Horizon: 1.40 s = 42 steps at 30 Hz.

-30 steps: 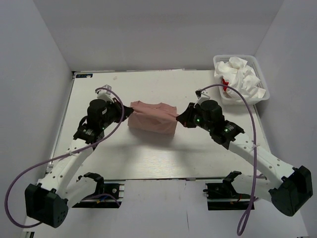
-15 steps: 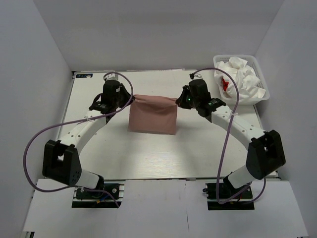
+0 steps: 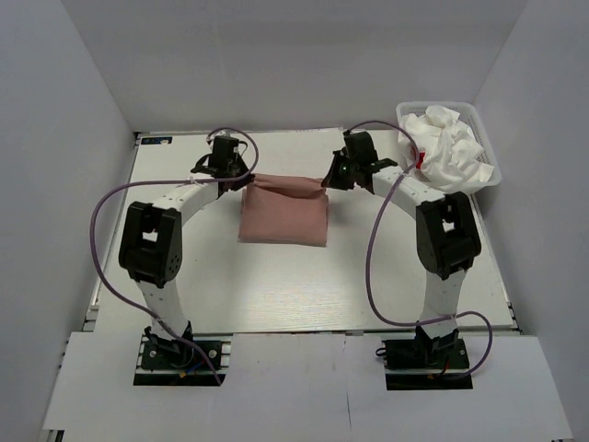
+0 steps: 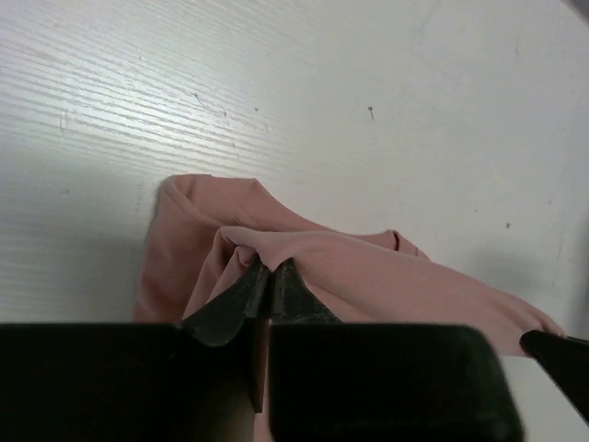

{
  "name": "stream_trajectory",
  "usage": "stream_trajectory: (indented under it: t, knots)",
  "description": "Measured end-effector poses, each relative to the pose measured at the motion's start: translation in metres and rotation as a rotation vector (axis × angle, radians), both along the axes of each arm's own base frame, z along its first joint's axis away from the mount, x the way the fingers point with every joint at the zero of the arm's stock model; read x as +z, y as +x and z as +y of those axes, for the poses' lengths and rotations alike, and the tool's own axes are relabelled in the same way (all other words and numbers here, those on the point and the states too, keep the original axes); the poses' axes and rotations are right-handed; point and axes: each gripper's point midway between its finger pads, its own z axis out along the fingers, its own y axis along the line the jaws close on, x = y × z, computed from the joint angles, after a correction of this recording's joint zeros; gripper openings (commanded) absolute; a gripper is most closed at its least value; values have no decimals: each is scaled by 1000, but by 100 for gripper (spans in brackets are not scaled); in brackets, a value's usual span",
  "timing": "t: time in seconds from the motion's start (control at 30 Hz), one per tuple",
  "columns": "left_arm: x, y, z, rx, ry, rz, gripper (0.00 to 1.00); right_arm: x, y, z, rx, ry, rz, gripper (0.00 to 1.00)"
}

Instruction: Fold and stack the t-shirts

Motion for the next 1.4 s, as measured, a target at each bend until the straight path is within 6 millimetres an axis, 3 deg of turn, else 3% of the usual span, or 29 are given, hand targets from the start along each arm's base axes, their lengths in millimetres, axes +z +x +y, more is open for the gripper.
stream_trajectory:
  t: [0.03, 0.07, 0.1, 0.23, 0.37, 0.5, 0.67, 0.8, 1.0, 1.03, 1.27, 1.4]
  knots:
    - [-7, 3, 1, 0, 4, 13, 44, -6, 4, 1, 3, 4, 16, 46]
    - [-12, 7, 1, -1, 6, 23, 99, -11, 7, 1, 4, 9, 34, 87]
    - [-16, 10, 2, -2, 9, 31, 100, -15, 11, 1, 9, 8, 46, 90]
    - [-23, 23, 7, 9, 1, 44, 100, -20, 25, 2, 28, 11, 67, 90]
    - [-11, 27, 9, -3, -8, 15, 100, -9, 27, 3, 52, 24, 46, 90]
    - [8, 23, -2, -70, -43, -55, 100, 5, 8, 13, 126, 91, 3, 90]
    - [16, 16, -24, -173, -111, -83, 100, 14, -6, 33, 211, 188, -16, 90]
    - [0, 7, -38, -240, -157, -52, 100, 5, -13, 42, 234, 231, -3, 90]
    - [-62, -33, -40, -276, -191, 99, 100, -45, -33, 33, 210, 210, 109, 90]
    - [-65, -34, -42, -284, -203, 101, 100, -51, -34, 31, 206, 201, 123, 90]
    - [-60, -33, -45, -309, -227, 91, 100, -58, -35, 26, 221, 160, 112, 90]
    - [-54, -38, -41, -324, -191, 89, 100, -38, -39, 20, 246, 130, 31, 90]
